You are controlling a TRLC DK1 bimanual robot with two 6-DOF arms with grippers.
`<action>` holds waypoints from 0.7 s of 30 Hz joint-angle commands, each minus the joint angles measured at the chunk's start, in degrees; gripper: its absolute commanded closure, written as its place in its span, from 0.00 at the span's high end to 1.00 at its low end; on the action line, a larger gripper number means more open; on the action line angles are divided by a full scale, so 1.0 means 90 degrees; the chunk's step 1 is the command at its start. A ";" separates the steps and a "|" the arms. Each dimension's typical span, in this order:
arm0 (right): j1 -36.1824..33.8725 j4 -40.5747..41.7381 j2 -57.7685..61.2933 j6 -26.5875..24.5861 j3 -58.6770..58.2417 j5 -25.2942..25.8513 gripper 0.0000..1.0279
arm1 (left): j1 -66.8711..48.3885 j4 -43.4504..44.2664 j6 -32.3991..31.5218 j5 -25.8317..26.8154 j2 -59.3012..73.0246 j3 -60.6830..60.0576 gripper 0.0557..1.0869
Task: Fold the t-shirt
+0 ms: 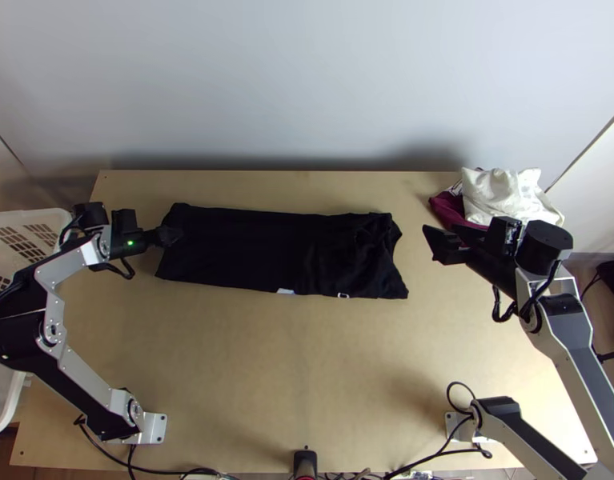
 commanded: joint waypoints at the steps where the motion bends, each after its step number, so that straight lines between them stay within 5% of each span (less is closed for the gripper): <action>1: 0.0056 -0.0008 -0.0015 0.0008 0.0035 0.0001 0.96 | -0.0434 -0.0086 -0.0013 -0.0191 0.0031 0.0121 0.95; 15: -0.0012 -0.0164 -0.0366 0.0008 -0.0101 0.0011 0.96 | -0.1293 -0.0487 -0.0003 -0.0699 0.0236 0.0248 0.93; 17: -0.0022 -0.0174 -0.0435 -0.0001 -0.0101 0.0011 0.96 | -0.1244 -0.0506 0.0016 -0.0699 0.0227 0.0228 0.77; 18: -0.0022 -0.0174 -0.0454 -0.0001 -0.0101 0.0011 0.96 | -0.1205 -0.0516 0.0007 -0.0699 0.0227 0.0228 0.60; 20: -0.0022 -0.0174 -0.0464 -0.0001 -0.0111 0.0011 0.96 | -0.1147 -0.0487 -0.0101 -0.0748 0.0236 0.0287 0.10; 21: -0.0012 -0.0174 -0.0464 -0.0001 -0.0111 0.0011 0.96 | -0.1117 -0.0555 -0.0169 -0.0856 0.0295 0.0355 0.04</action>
